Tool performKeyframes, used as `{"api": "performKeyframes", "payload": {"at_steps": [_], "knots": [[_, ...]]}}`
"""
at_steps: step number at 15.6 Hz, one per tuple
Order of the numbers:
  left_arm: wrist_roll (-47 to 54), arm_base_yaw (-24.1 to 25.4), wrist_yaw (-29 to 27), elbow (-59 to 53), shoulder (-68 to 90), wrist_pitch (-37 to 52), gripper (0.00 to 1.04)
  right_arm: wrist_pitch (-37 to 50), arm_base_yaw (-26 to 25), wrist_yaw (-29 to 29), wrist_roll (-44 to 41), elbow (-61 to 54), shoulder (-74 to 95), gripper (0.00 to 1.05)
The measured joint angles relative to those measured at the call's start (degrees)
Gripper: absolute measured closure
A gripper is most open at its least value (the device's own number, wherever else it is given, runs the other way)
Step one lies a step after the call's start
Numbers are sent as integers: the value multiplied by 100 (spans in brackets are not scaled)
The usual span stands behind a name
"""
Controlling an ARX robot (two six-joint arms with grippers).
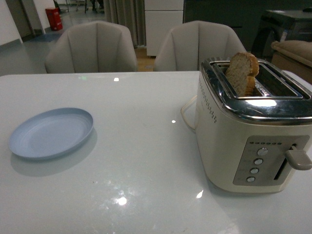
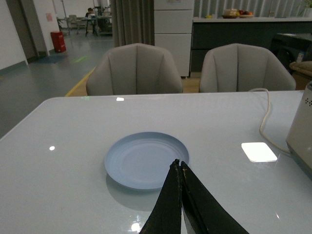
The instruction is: Left arm holds plate, right arm toasts bread
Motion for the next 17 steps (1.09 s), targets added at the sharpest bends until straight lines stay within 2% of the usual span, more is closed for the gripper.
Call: {"api": "performKeyframes", "payload": {"at_steps": [7, 8, 9, 17], "knots": [[0, 0, 0, 0, -588, -581, 103, 0, 0, 0, 0, 0, 0, 6], [2, 0, 4, 2, -1134, -1453, 103, 0, 0, 2, 0, -2, 0, 6], [2, 0, -2, 2, -1543, -1582, 103, -2, 0, 2, 0, -2, 0, 6], [0, 0, 0, 2, -1545, -1598, 103, 0, 0, 0, 0, -2, 0, 6]]}}
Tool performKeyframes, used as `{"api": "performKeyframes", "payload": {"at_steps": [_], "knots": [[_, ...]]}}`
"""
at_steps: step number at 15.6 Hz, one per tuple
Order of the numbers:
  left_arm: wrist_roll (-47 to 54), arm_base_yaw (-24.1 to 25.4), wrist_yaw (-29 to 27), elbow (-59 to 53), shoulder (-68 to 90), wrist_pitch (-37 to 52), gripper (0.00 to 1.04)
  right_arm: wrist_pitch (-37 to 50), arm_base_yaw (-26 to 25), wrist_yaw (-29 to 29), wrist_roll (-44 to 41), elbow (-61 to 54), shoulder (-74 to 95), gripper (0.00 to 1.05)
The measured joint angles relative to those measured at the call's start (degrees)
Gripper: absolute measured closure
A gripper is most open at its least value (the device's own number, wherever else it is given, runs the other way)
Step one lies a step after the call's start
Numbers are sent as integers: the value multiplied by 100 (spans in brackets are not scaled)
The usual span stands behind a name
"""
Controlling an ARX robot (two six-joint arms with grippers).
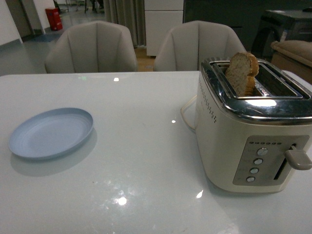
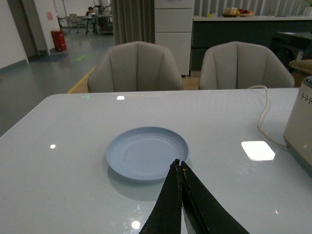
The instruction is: Left arm holds plate, right arm toasts bread
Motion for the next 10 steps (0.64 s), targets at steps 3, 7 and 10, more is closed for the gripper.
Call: {"api": "performKeyframes", "payload": {"at_steps": [3, 7, 10], "knots": [[2, 0, 0, 0, 0, -2, 75, 0, 0, 0, 0, 0, 0, 6], [2, 0, 0, 0, 0, -2, 30, 0, 0, 0, 0, 0, 0, 6], [7, 0, 0, 0, 0, -2, 7, 0, 0, 0, 0, 2, 0, 6]]}}
